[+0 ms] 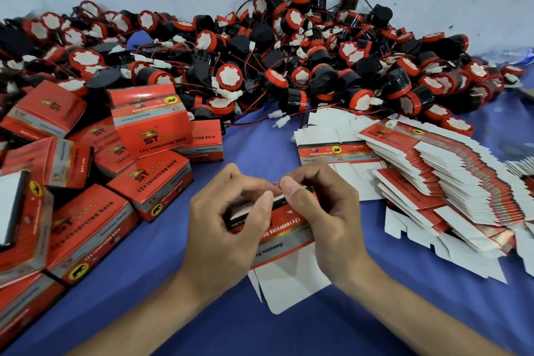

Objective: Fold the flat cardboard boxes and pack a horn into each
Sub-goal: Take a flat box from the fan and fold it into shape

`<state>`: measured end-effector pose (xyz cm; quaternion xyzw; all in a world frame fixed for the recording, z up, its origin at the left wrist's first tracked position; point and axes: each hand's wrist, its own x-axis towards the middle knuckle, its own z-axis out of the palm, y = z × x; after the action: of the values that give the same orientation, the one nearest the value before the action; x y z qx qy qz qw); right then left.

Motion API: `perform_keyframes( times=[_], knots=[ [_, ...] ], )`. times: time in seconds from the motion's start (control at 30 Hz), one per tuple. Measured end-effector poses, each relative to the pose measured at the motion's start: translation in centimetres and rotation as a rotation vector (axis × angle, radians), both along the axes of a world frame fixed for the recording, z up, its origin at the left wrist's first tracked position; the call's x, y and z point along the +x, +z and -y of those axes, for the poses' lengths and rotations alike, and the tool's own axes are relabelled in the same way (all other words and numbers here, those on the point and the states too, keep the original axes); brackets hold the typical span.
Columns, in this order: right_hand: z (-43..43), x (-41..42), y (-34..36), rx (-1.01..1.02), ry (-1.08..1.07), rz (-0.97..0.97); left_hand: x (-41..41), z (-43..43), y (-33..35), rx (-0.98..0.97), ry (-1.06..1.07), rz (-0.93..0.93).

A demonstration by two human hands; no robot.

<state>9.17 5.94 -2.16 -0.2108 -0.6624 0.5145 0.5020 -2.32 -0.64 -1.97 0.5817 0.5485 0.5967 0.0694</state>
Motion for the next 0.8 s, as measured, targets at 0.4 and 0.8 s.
perform_keyframes(
  times=[0.4, 0.8],
  knots=[
    [-1.5, 0.2, 1.0, -0.015, -0.003, 0.116, -1.1, -0.7, 0.0, -0.371, -0.273, 0.254],
    [-0.5, 1.0, 1.9, 0.898, -0.352, 0.511, -2.6, -2.3, -1.4, -0.320, -0.502, 1.178]
  ],
)
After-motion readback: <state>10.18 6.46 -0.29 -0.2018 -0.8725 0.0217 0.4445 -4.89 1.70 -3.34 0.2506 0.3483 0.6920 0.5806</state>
